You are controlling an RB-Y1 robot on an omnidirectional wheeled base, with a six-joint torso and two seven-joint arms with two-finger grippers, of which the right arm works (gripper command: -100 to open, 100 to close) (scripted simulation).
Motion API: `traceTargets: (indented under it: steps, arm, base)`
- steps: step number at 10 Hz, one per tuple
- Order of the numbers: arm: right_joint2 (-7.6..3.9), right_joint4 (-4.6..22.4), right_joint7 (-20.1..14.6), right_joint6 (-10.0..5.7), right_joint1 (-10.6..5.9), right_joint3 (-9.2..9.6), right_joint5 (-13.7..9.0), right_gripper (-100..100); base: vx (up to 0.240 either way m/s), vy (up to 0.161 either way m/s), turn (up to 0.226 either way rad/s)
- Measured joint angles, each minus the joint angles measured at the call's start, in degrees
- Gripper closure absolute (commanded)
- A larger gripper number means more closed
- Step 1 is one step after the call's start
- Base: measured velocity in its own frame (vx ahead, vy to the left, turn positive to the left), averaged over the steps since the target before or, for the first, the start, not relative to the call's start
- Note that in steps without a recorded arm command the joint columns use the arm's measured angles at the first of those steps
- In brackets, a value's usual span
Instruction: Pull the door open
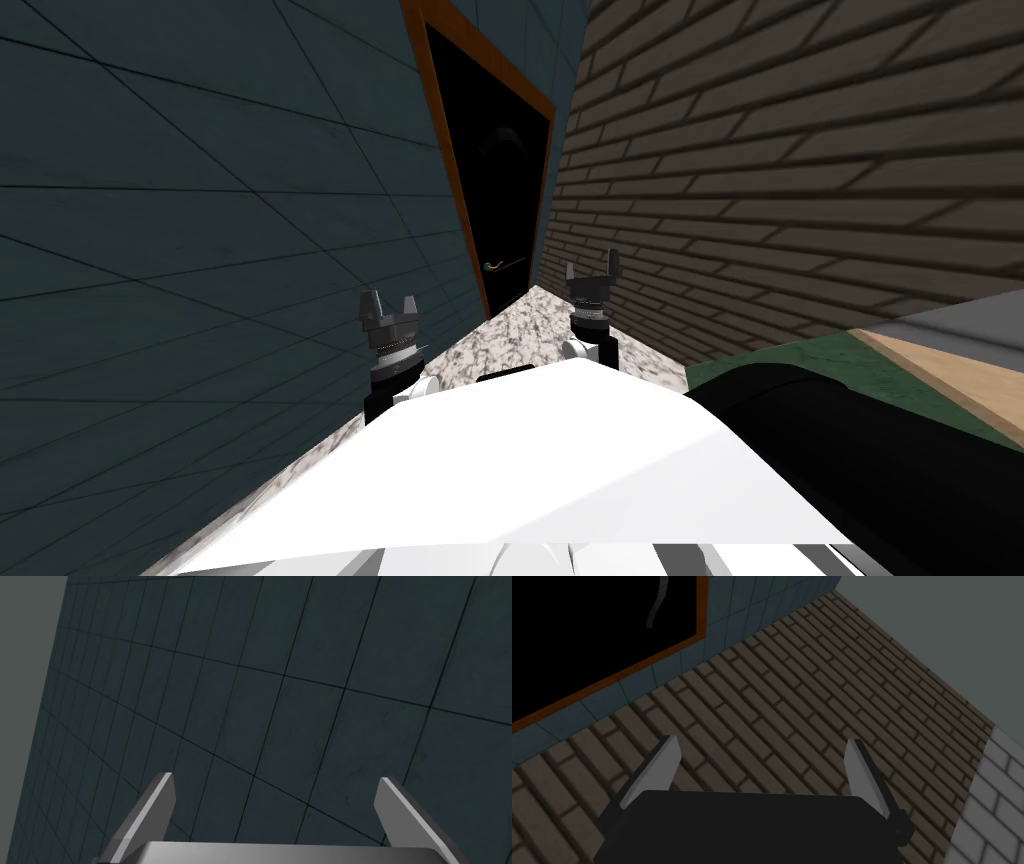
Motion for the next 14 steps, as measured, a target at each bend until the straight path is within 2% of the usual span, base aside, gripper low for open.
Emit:
traceTargets:
  steps: [4,6,7,8,10,13,14]
  arm:
    - [-0.80,4.6,0.0,-0.55,-1.89,0.20,0.2,-100]
    - [-1.31,7.8,0.0,-0.73,-3.78,0.24,0.3,-100]
    - [-1.48,9.1,0.0,-1.06,-4.06,0.31,0.4,-100]
    - [-1.74,11.0,0.0,-1.13,-5.35,0.01,0.3,-100]
    - [-2.47,14.3,0.0,-1.94,-6.61,0.39,0.6,-100]
    - [-2.94,19.0,0.1,-2.24,-8.72,0.49,0.8,-100]
    - [-3.30,21.0,0.0,-2.55,-9.89,0.34,0.7,-100]
  base:
    - [0.051,0.012,0.060]
    - [0.066,-0.015,0.060]
    - [0.041,-0.013,0.044]
    - [0.058,-0.021,0.119]
    - [0.070,-0.026,0.077]
    - [0.047,-0.010,0.067]
    - [0.041,-0.009,0.043]
